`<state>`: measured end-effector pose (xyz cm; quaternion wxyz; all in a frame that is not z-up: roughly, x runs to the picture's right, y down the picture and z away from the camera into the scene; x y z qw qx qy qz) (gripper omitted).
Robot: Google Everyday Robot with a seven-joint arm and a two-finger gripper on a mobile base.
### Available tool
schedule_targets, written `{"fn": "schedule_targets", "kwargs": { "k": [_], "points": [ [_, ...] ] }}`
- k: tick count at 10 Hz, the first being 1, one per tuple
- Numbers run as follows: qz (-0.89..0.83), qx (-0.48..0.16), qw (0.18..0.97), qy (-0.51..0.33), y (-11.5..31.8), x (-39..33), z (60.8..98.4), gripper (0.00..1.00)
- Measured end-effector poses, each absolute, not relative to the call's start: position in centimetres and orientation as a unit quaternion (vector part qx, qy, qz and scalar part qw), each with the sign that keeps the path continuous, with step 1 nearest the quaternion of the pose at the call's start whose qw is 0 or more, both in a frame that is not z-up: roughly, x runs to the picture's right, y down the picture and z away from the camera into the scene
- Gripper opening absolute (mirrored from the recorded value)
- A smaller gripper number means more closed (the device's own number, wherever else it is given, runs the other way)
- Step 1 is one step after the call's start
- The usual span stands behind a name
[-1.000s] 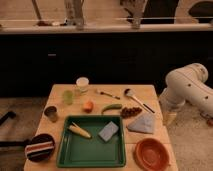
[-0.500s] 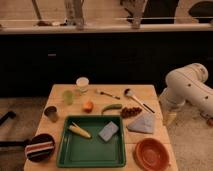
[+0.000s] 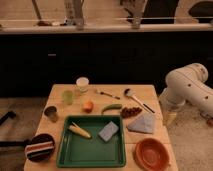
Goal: Place brush in table surface
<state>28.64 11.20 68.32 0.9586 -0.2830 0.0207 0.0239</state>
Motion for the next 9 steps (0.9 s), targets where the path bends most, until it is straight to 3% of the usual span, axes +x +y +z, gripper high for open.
{"fn": "schedule_targets", "kwargs": {
  "k": [4, 9],
  "points": [
    [0.067, -0.274, 0.959, 0.010, 10.6, 28.8, 68.8, 0.80],
    [0.201, -0.257, 0.945, -0.029, 6.8, 28.1, 72.3, 0.80]
  ]
}}
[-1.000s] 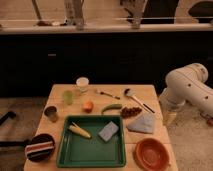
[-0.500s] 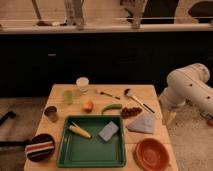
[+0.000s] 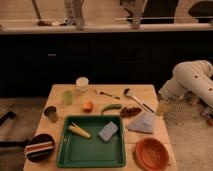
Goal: Place brush in table surface
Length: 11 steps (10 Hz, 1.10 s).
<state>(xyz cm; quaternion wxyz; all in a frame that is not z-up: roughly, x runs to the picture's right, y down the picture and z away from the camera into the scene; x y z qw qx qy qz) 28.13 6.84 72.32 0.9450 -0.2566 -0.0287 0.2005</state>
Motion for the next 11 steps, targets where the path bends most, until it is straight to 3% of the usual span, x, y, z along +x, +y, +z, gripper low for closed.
{"fn": "schedule_targets", "kwargs": {
  "k": [7, 11],
  "points": [
    [0.425, -0.205, 0.882, 0.004, 4.5, 27.5, 78.3, 0.80],
    [0.460, -0.190, 0.867, 0.018, 4.4, 27.0, 79.6, 0.80]
  ]
}}
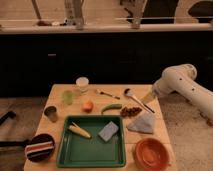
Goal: Place brush in table surface
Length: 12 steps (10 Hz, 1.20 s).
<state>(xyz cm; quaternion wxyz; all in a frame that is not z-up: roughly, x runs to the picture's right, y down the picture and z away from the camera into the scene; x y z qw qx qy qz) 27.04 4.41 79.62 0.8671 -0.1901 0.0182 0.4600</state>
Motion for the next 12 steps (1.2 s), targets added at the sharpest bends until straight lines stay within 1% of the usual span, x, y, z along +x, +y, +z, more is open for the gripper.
{"fn": "schedule_targets", "kwargs": {
  "k": [4, 5, 7, 12],
  "points": [
    [0.463, -0.197, 0.864, 0.011, 4.4, 27.0, 80.0, 0.80],
    [0.466, -0.207, 0.860, 0.006, 4.5, 27.2, 80.6, 0.80],
    [0.466, -0.230, 0.854, -0.008, 4.5, 26.3, 84.2, 0.80],
    [0.469, -0.246, 0.848, -0.018, 4.7, 24.9, 87.9, 0.80]
  ]
}}
